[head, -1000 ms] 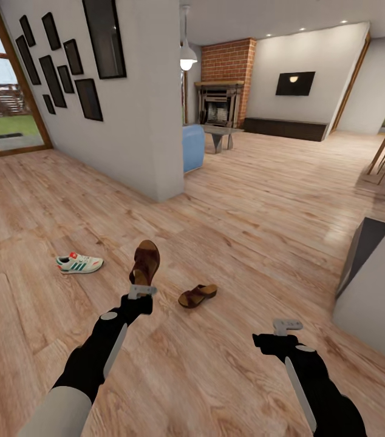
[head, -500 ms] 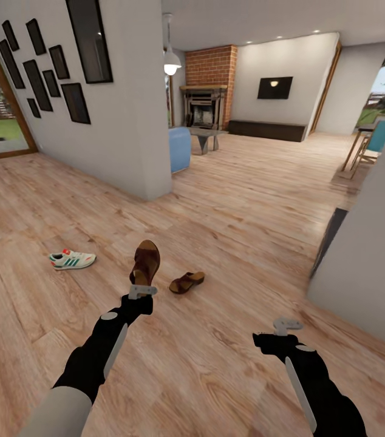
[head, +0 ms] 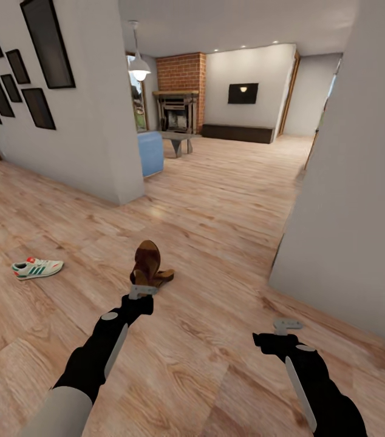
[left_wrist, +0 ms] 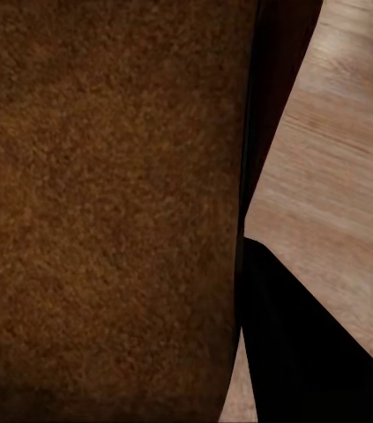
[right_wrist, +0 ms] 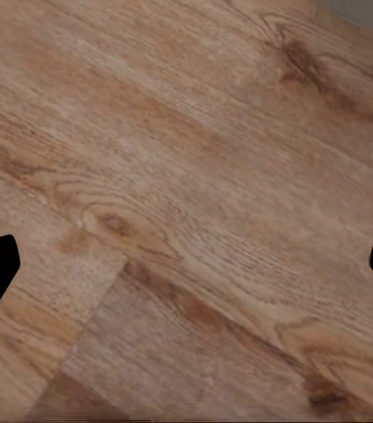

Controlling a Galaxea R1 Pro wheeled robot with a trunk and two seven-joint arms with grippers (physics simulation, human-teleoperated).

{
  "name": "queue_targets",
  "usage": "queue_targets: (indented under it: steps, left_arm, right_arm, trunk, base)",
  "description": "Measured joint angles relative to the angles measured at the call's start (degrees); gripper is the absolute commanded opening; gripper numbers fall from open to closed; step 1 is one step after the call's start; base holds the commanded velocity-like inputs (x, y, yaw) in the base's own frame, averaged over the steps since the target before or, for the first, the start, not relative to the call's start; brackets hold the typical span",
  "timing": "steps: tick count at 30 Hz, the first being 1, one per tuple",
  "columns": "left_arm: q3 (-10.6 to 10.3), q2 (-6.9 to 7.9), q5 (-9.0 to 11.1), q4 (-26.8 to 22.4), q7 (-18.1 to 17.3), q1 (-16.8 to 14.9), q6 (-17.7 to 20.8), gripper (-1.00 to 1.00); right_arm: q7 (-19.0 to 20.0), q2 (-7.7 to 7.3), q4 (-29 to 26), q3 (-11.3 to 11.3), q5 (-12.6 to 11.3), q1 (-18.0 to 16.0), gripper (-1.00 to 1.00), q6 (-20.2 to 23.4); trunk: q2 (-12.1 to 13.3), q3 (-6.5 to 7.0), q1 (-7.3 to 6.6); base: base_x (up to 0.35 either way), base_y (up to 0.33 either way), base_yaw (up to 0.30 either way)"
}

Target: Pick up the two gym shoes and the two sandals from the corridor floor and place them onto the hallstand (shoe rack) in the corridor, making sure they are on the rack and not on the floor. Arrange them so the two gym shoes are next to each other and the two sandals are next to each other.

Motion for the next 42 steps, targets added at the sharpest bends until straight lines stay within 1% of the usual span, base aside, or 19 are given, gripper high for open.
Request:
queue_targets:
  steps: [7,19,29,42]
  left_arm:
    - [0.0,-0.68,-0.01,0.08,0.0,-0.03,0.0,-1.0]
    - [0.0,-0.72,-0.08,0.08,0.0,-0.03,0.0,-1.0]
    - [0.01,-0.72,-0.08,0.03,0.0,-0.04,0.0,-1.0]
    - [0.01,-0.73,-0.09,0.0,0.0,-0.02,0.02,-1.0]
  right_arm:
    - [0.0,-0.04,0.15,-0.02,0.0,0.0,1.0,-0.01]
    - [0.13,-0.1,-0.15,-0.21,-0.08,0.0,1.0,-0.01]
    - [0.23,-0.14,-0.21,-0.28,-0.08,0.0,1.0,-0.01]
    - [0.29,-0.15,-0.26,-0.24,-0.09,0.01,1.0,-0.01]
  trunk:
    - [0.0,0.21,0.02]
    - [0.0,0.26,0.01]
    - [0.0,0.79,0.01]
    - [0.0,0.96,-0.01]
  base:
    - [-0.223,-0.231,-0.068]
    - [-0.237,-0.212,-0.027]
    - [-0.221,-0.2,-0.227]
    - [-0.014,-0.012,-0.28]
